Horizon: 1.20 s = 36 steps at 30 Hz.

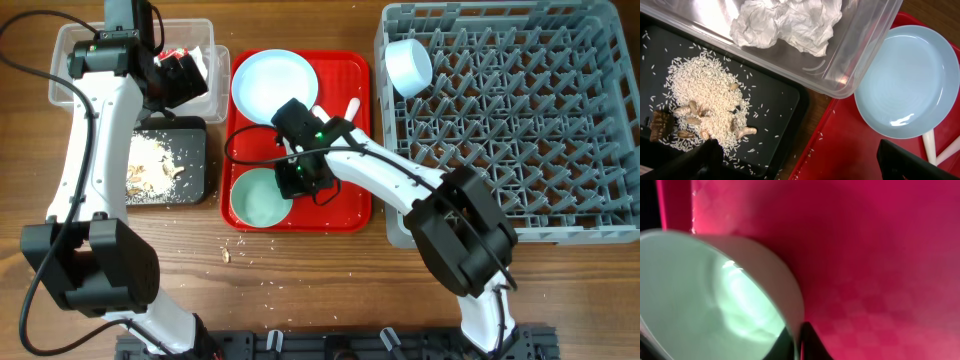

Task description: Sort waste into correct bins and load items into the dishwasher rack

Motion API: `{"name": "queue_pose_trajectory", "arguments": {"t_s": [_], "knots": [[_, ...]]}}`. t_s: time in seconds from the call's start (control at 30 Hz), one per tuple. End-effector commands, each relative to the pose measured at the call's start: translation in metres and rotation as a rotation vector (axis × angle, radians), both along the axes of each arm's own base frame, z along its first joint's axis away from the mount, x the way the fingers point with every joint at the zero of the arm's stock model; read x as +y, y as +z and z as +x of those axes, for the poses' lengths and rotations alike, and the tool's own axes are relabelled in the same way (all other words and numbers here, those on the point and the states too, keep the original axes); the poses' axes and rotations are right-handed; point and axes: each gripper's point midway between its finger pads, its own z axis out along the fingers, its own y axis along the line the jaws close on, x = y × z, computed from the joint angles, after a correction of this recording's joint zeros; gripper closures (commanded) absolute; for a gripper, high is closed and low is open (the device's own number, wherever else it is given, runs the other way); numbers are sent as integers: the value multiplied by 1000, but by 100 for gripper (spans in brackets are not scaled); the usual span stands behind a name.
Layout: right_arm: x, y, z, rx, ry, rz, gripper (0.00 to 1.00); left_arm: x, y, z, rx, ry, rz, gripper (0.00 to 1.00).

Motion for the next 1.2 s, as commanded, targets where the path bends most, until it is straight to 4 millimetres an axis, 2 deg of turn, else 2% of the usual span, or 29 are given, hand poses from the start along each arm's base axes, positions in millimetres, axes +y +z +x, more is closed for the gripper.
{"name": "queue_pose_trajectory", "arguments": {"t_s": [0.0,0.1,0.17,0.2,0.23,0.27,0.33,0.37,0.4,0.43,0.47,0.5,0.57,0.63,0.73,0.8,0.87,0.97,1.03,1.17], "knots": [[-9,4,9,-12,-33,-12,96,3,11,4,-32,5,14,0],[-21,40,23,-78,-40,23,96,3,11,4,-32,5,14,0],[-46,77,41,-177,-92,9,96,3,11,4,-32,5,14,0],[-72,106,56,-268,-157,-28,95,3,11,4,-32,5,14,0],[-88,124,62,-324,-196,-47,96,3,11,4,-32,5,14,0],[-111,150,70,-402,-253,-66,96,3,11,4,-32,5,14,0],[-144,187,78,-513,-338,-93,96,3,11,4,-32,5,14,0],[-173,219,80,-607,-414,-116,96,3,11,4,-32,5,14,0],[-191,238,80,-667,-465,-137,96,3,11,4,-32,5,14,0],[-219,264,76,-750,-539,-172,96,3,11,4,-32,5,14,0],[-235,281,71,-802,-587,-195,95,3,11,4,-32,5,14,0],[-262,311,58,-895,-666,-235,96,3,11,4,-32,5,14,0],[-286,335,45,-978,-742,-284,96,3,11,4,-32,5,14,0],[-312,350,35,-1044,-825,-384,96,3,11,4,-32,5,14,0],[-341,353,31,-1082,-843,-617,96,3,11,4,-32,5,14,0],[-346,346,38,-1072,-786,-755,96,3,11,4,-32,5,14,0],[-343,327,54,-1026,-666,-886,96,3,11,4,-32,5,14,0],[-333,290,79,-931,-468,-1020,96,3,11,4,-32,5,14,0],[-326,241,103,-807,-263,-1185,96,3,11,4,-32,5,14,0],[-326,191,121,-673,-62,-1367,96,3,11,4,-32,5,14,0]]}}
